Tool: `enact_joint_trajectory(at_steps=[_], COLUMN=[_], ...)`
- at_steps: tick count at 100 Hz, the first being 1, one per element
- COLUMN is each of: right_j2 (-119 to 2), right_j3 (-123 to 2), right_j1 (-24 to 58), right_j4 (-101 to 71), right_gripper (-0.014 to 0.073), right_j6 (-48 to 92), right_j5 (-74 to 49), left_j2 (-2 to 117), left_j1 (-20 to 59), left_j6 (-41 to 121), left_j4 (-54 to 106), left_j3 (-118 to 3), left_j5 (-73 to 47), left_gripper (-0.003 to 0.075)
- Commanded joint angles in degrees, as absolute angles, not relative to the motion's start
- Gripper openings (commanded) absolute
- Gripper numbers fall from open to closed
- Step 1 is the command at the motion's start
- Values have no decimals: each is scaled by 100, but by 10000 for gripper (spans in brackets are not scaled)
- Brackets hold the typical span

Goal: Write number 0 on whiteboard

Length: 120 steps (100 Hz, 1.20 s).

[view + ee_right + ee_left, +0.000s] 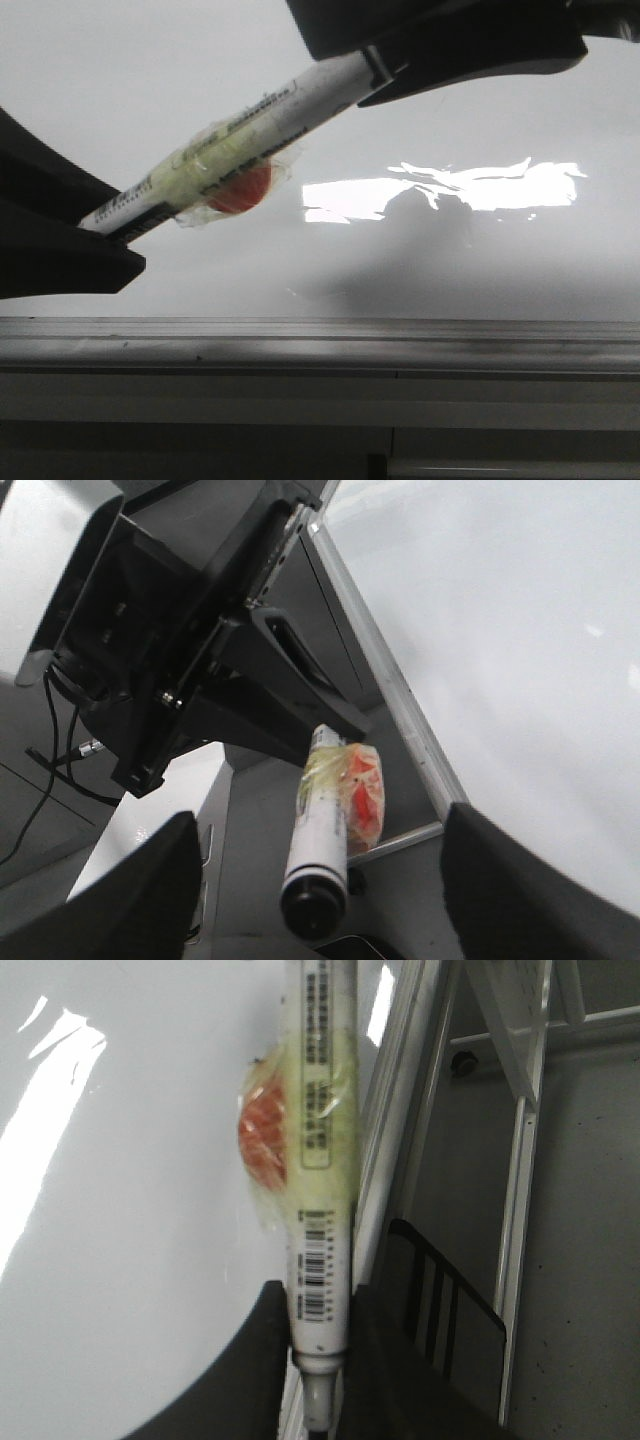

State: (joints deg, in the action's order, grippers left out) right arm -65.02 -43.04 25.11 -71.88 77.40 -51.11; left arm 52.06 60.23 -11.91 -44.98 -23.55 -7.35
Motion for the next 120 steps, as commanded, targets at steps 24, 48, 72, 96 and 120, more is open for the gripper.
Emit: enact_joint_trajectory(at_steps=[24,48,72,96,120], right_j2=[-6761,-6783,-6783,-6783,-6783], right_j3=[-4476,-4476,-4476,-4476,-4476], right_j1=[3043,3139,3139,3139,3139], right_j4=[-7575,-7588,-7615,-7615,-7615], right_gripper=[443,195,-58,-58,-58], right_j6=[7914,7879,7761,7761,7761], right_j5=[-4784,-4188,-3803,-3829,-3756], left_j2=[5142,5142,5142,5142,5129], left_j1=[6072,6072,6072,6072,6072], left_j6=[-1229,-1229,-1229,-1229,-1229], left_j4=[-4514,-4514,-4514,-4353,-3725], left_j3=[-2544,-2544,-2544,-2572,-2988], left_j5=[-486,-486,-553,-872,-2030], left_gripper=[-20,-20,-19,176,601])
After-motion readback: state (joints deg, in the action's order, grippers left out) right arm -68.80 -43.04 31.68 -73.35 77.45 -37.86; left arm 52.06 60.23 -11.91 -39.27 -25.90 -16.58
